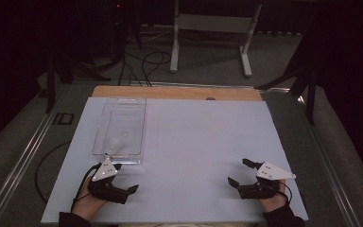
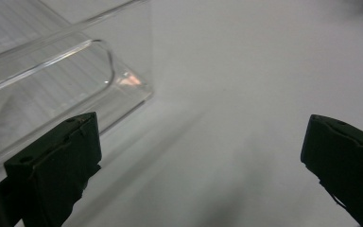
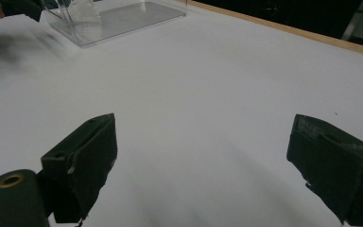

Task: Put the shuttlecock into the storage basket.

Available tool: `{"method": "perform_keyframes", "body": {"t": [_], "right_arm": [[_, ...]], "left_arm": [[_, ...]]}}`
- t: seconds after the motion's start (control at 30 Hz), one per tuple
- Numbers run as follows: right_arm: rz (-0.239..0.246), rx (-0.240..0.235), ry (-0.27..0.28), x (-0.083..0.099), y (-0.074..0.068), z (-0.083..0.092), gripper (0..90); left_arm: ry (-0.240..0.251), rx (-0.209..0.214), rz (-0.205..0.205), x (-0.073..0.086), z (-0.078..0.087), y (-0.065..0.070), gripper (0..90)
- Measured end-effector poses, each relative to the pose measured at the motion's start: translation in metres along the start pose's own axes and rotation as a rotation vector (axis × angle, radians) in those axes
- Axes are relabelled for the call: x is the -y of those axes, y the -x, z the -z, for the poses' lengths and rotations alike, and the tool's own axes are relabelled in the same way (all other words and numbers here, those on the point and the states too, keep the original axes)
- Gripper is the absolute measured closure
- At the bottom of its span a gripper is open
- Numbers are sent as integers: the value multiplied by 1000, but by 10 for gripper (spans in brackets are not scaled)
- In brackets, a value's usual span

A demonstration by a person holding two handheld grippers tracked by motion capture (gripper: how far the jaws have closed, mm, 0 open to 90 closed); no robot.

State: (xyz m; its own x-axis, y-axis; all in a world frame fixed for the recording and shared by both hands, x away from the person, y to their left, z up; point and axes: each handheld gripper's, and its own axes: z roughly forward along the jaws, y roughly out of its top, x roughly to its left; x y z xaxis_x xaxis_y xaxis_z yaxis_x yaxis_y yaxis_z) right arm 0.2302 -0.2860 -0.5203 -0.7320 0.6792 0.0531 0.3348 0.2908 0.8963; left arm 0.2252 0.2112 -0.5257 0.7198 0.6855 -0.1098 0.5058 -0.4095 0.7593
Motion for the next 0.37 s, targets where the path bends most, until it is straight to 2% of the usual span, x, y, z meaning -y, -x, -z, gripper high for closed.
{"method": "perform_keyframes", "body": {"t": [0.07, 0.13, 0.37], "right_arm": [[-2, 0, 0, 0, 0, 0, 96], [-3, 0, 3, 0, 1, 1, 96], [-6, 0, 2, 1, 1, 1, 96]], "left_arm": [[3, -6, 1, 1, 0, 0, 0], [-10, -36, -10, 2, -1, -1, 0], [-20, -30, -26, 3, -3, 1, 0]]}}
